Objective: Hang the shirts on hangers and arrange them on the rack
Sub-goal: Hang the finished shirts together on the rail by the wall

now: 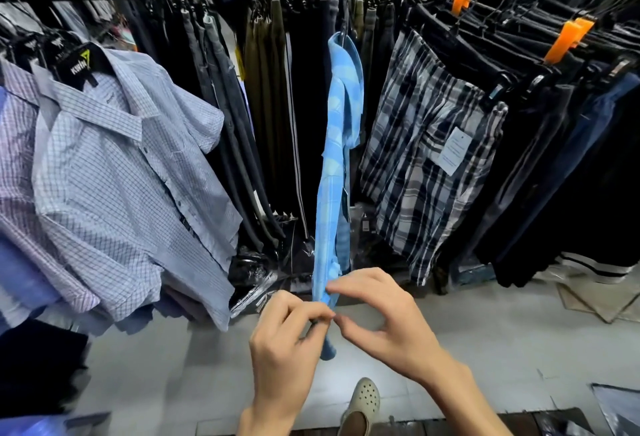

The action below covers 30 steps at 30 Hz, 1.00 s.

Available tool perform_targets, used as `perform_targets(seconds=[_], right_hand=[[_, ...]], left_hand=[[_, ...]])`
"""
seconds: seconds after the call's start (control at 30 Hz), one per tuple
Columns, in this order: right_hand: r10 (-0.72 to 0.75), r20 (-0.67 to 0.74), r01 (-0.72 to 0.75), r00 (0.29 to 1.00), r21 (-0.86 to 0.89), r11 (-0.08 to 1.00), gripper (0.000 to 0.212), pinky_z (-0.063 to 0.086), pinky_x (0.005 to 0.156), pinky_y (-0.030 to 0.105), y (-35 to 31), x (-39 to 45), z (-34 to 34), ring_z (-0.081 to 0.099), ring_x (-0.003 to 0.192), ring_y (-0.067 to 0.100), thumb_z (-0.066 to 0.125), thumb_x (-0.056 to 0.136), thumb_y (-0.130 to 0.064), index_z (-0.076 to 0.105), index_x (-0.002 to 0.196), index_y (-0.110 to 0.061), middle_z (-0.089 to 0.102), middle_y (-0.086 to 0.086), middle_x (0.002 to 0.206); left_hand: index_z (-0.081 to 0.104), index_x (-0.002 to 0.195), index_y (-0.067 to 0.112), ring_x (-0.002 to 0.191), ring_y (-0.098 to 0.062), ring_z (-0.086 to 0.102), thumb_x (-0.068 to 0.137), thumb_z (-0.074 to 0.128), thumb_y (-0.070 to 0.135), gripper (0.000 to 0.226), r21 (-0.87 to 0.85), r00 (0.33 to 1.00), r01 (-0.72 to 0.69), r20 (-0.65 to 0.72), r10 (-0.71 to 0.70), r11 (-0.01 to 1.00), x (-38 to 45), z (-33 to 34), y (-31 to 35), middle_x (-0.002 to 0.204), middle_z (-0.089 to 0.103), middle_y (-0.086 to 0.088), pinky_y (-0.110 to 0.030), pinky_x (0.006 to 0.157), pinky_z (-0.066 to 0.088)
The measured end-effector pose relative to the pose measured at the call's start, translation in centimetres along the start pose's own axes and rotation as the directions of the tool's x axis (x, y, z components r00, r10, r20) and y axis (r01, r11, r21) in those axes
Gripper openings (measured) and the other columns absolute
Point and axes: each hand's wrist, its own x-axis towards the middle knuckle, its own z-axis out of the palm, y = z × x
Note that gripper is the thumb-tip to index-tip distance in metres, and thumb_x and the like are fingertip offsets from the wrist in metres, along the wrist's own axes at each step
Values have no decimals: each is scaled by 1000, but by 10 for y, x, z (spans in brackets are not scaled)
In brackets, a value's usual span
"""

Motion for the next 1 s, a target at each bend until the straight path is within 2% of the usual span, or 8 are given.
perform_targets(seconds=[0.07,0.2,0.37,0.5,0.57,0.7,0.87,1.0], right_hand=[[3,13,-2,1000,-31,1000,37,52,86,34,-2,-1,3,57,104,15,77,82,-19,72,117,-28,65,-26,104],[7,2,-7,1000,-77,997,26,47,83,35,-4,0,0,52,94,16,74,85,-25,74,111,-29,67,-23,89],[-7,31,7,999,11,1000,16,51,93,40,-8,5,-3,59,113,17,75,84,-14,71,98,-20,64,-17,118],[97,78,-107,992,139,984,35,54,88,42,-14,5,-3,63,104,19,75,87,-14,66,116,-30,61,-19,105],[44,76,-48,996,48,998,27,50,84,39,-15,7,-1,55,99,19,74,89,-21,70,114,-33,65,-21,95],[-52,29,54,998,-68,996,10,44,79,32,-18,11,3,49,89,19,83,82,-22,75,86,-27,63,-19,82],[-112,-38,110,993,-51,993,20,50,80,35,-17,7,13,61,94,17,83,78,-6,65,75,-12,68,-13,98],[-118,-70,115,991,-54,992,19,51,73,32,-19,5,22,63,85,13,83,78,-2,68,78,-14,67,-15,93]], left_hand=[[75,88,22,71,-4,59,75,80,0,26,-20,999,-22,25,22,1000,-5,-1,3,79,58,5,-16,68,49],[78,98,9,78,-9,64,75,81,-4,27,-36,996,-43,75,46,998,-16,-3,6,89,66,3,-20,75,52],[78,93,10,79,-19,66,74,82,-5,25,-25,994,-101,36,102,995,-10,-6,7,90,71,4,-21,81,49],[58,96,17,85,-17,67,75,78,-1,34,-40,992,-112,-66,109,993,-10,-9,5,93,64,13,-31,87,55],[53,96,15,90,-10,68,80,73,4,29,-87,993,-80,-92,72,993,-12,-10,4,92,63,10,-31,94,55],[62,103,14,87,-7,64,84,68,10,20,-91,997,48,-59,-54,995,-14,-15,5,87,62,1,-16,86,49],[73,85,9,79,-3,60,84,65,14,9,-27,994,108,-3,-108,994,-11,-20,0,92,54,3,-10,81,44],[65,82,19,102,-6,61,81,65,18,2,1,991,107,79,-107,994,-9,-27,-5,102,62,14,-15,90,42]])
